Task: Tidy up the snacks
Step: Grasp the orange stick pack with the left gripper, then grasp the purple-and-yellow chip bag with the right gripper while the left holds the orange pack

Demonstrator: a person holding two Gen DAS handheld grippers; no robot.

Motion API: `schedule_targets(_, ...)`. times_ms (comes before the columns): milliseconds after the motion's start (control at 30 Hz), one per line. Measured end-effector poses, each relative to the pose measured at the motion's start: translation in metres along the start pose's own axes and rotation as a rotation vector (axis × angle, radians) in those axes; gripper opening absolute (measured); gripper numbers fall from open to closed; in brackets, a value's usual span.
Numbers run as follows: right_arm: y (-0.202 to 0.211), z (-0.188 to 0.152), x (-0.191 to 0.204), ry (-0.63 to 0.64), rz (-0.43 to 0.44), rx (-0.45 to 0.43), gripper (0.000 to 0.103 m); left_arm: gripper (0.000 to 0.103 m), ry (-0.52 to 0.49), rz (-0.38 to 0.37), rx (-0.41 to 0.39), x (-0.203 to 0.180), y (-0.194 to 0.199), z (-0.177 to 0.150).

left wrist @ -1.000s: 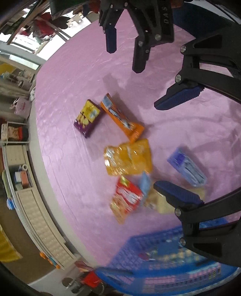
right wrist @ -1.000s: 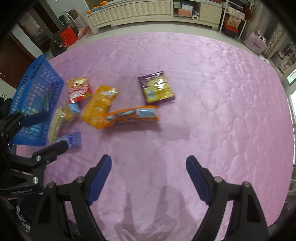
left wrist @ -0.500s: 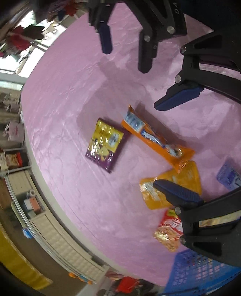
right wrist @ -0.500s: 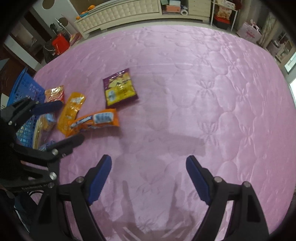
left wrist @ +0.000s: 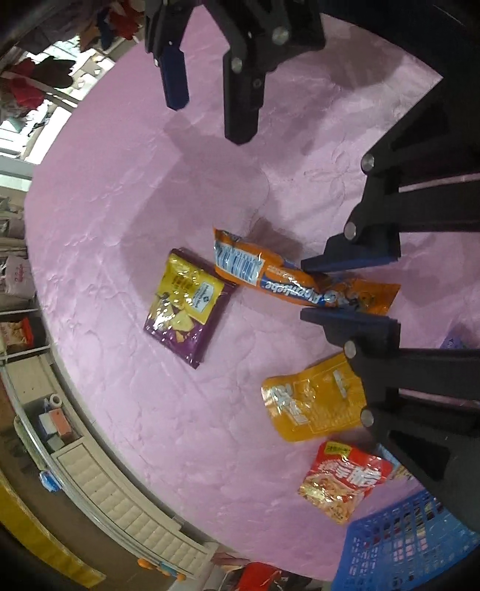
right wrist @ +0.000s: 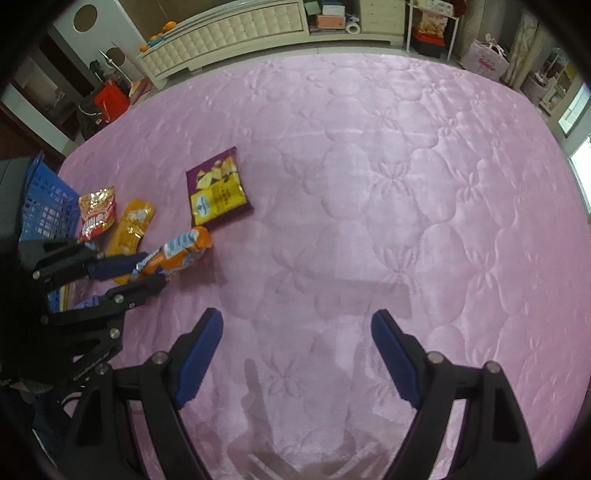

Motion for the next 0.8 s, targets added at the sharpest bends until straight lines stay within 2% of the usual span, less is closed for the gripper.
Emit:
schedule_targets(233,0.007,0.019,0.02,0.03,-0.005,-0.051,0.086,0.015,0.075,0.01,-0.084,0.017,0.037,-0.009)
schedule_targets(567,-0.009,0.051,0.056,0.16,-0.106,-0.137,0.089,0.016,0.244,0.143,-0.1,0.082,0.057,-0.029)
schedule_targets(800,-0.03,0.073,0.067,0.162,-0.11,-0.131,0.089,0.016,0.297,0.169,-0.118,0.115,0.057,-0.026)
Point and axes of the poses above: each gripper's, at about its wrist camera, not at the fingertips, and y roughly against the way its jaws point, x to its left, z to its top, the point moved 10 cm from there along -y, roughly the way its jaws point, and after that the axes turned 3 degrees about -x, right-handed, at the moved point
